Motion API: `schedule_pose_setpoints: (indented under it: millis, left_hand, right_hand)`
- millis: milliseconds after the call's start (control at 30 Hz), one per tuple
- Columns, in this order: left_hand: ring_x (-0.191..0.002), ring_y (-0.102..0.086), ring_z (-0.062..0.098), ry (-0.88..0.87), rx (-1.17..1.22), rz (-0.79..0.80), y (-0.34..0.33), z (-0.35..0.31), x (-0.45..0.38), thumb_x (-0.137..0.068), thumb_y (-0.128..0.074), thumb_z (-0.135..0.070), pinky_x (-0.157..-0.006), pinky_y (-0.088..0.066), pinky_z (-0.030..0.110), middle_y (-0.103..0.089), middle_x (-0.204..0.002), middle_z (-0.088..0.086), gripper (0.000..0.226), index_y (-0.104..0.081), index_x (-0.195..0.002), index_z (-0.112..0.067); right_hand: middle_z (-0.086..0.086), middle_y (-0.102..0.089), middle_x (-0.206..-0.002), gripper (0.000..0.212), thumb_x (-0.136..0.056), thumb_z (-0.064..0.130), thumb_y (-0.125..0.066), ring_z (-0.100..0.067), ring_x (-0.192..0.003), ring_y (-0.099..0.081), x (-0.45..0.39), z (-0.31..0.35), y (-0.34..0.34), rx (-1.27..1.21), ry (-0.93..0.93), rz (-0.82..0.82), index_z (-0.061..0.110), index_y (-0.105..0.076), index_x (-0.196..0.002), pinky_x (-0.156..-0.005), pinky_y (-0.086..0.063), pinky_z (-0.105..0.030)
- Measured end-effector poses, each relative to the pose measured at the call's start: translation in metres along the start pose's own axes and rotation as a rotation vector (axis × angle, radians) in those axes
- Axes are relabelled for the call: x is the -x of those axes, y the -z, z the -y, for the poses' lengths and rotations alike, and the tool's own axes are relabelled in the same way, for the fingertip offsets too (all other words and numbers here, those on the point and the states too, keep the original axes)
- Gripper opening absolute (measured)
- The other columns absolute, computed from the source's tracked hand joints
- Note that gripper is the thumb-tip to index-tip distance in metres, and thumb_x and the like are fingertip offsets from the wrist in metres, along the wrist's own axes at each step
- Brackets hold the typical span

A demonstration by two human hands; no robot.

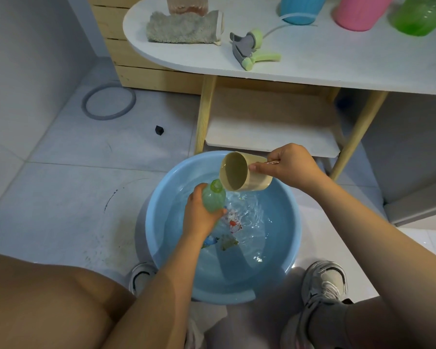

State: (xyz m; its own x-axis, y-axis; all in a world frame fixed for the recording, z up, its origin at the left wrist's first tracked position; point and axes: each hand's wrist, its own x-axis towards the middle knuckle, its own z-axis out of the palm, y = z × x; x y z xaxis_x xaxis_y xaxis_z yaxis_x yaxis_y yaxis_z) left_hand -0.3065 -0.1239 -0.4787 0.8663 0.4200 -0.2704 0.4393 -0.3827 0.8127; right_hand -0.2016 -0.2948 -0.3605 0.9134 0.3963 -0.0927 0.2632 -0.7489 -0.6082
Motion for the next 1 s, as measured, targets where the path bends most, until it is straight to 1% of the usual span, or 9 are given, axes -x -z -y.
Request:
schedule_pose_setpoints:
  millis: [133, 300, 433, 567, 733, 867, 1000]
  left_hand:
    - [-0.116, -0.049, 0.024, -0.001, -0.019, -0.004, 0.0009, -0.0004, 0.0001, -0.07, -0.082, -0.022, -0.083, -0.037, 0.024, -0.049, -0.131, 0.005, 0.076, -0.04, -0.133, -0.023]
    - [-0.118, -0.049, 0.024, 0.001, -0.029, -0.003, 0.0006, 0.0003, 0.0004, -0.069, -0.083, -0.024, -0.086, -0.037, 0.025, -0.05, -0.131, 0.005, 0.077, -0.041, -0.133, -0.022]
    - [-0.118, -0.049, 0.024, -0.005, -0.026, -0.002, 0.0005, 0.0017, 0.0004, -0.068, -0.083, -0.024, -0.083, -0.036, 0.023, -0.05, -0.131, 0.005, 0.077, -0.041, -0.133, -0.022]
    - [-0.118, -0.049, 0.024, -0.005, -0.022, -0.002, 0.0008, 0.002, 0.0006, -0.068, -0.084, -0.025, -0.083, -0.036, 0.023, -0.05, -0.131, 0.005, 0.078, -0.041, -0.133, -0.022]
    - [-0.117, -0.049, 0.023, -0.015, -0.036, 0.01, 0.0007, 0.0011, 0.0015, -0.07, -0.082, -0.025, -0.082, -0.035, 0.023, -0.05, -0.131, 0.005, 0.075, -0.041, -0.133, -0.023]
    - [-0.115, -0.05, 0.023, -0.018, -0.044, 0.014, 0.0002, -0.0002, 0.0014, -0.071, -0.081, -0.025, -0.08, -0.036, 0.024, -0.05, -0.129, 0.004, 0.073, -0.041, -0.132, -0.024]
    - [-0.114, -0.05, 0.021, -0.027, -0.039, 0.025, 0.0002, 0.0002, 0.0015, -0.071, -0.081, -0.024, -0.079, -0.036, 0.024, -0.049, -0.129, 0.003, 0.072, -0.041, -0.131, -0.025]
  right_hand:
    - [-0.003, -0.02, -0.049, 0.059, -0.076, 0.042, -0.074, -0.018, -0.051, -0.02, -0.0014, 0.0003, -0.0005, 0.051, 0.026, -0.012, 0.01, -0.032, -0.048, -0.053, -0.015, -0.032]
    - [-0.004, -0.02, -0.05, 0.056, -0.076, 0.043, -0.073, -0.017, -0.052, -0.019, -0.0028, 0.0005, 0.0001, 0.089, 0.05, -0.029, 0.004, -0.04, -0.053, -0.052, -0.014, -0.033]
    - [-0.004, -0.023, -0.05, 0.055, -0.076, 0.043, -0.073, -0.017, -0.052, -0.02, -0.004, 0.0005, 0.0009, 0.108, 0.06, -0.038, 0.002, -0.044, -0.054, -0.052, -0.015, -0.032]
    - [-0.004, -0.023, -0.049, 0.056, -0.076, 0.043, -0.073, -0.018, -0.052, -0.02, -0.0043, 0.0017, 0.0009, 0.122, 0.067, -0.047, 0.008, -0.038, -0.05, -0.051, -0.015, -0.032]
    - [-0.004, -0.023, -0.049, 0.057, -0.076, 0.045, -0.072, -0.017, -0.052, -0.02, -0.0038, 0.0029, 0.0003, 0.146, 0.08, -0.042, 0.008, -0.038, -0.051, -0.051, -0.016, -0.03]
    - [-0.003, -0.021, -0.047, 0.06, -0.076, 0.044, -0.073, -0.018, -0.051, -0.019, -0.003, 0.0036, 0.0015, 0.156, 0.097, -0.048, 0.012, -0.031, -0.046, -0.051, -0.016, -0.031]
    - [-0.003, -0.02, -0.047, 0.06, -0.076, 0.044, -0.072, -0.019, -0.051, -0.018, -0.0025, 0.0062, 0.0025, 0.166, 0.109, -0.055, 0.013, -0.03, -0.047, -0.051, -0.014, -0.032]
